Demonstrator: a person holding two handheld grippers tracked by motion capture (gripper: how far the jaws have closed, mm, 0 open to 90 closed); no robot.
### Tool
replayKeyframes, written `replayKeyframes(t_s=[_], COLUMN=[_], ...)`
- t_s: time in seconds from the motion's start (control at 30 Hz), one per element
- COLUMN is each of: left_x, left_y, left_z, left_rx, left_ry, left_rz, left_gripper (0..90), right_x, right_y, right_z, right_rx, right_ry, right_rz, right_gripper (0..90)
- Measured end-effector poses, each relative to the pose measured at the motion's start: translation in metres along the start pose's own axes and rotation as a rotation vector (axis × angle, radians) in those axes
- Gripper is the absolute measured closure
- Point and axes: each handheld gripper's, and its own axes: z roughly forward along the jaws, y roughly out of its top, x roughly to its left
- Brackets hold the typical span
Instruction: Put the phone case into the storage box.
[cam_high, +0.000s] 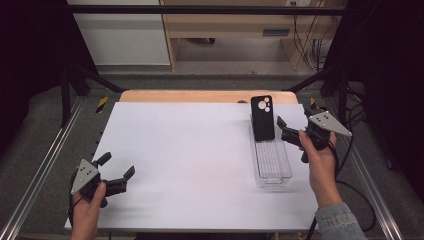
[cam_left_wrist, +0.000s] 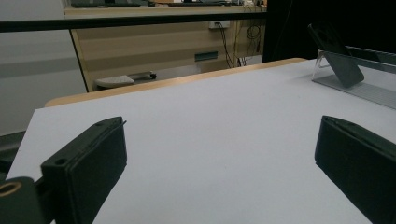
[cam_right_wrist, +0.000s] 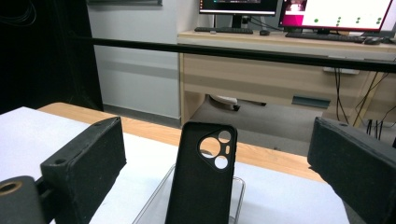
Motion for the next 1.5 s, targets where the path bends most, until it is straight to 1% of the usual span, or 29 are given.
replayKeyframes(t_s=[0.2,0.6,1.0,1.3,1.5], left_x=[0.0,0.0,0.0,-0.001,0.0], left_y=[0.0,0.0,0.0,0.0,0.0], left_z=[0.0,-0.001,-0.001,-0.004,-0.008], left_rx=[0.001,0.0,0.0,0.001,-0.006], left_ry=[-0.003,-0.008,-0.01,-0.019,-0.015], left_rz=[0.003,0.003,0.001,0.001,-0.01], left_gripper=[2.5,2.3,2.3,2.3,2.2], right_x=[-0.001,-0.003,-0.007,-0.013,-0.013], right_y=[-0.001,-0.007,-0.011,-0.02,-0.029], right_z=[-0.006,-0.014,-0.025,-0.038,-0.049], right_rx=[-0.015,-0.004,-0.014,-0.022,-0.026], right_ry=[0.002,0.027,0.031,0.029,0.045], right_rz=[-0.008,0.008,0.013,0.01,0.01], right_gripper=[3.9,3.7,4.1,4.3,4.0])
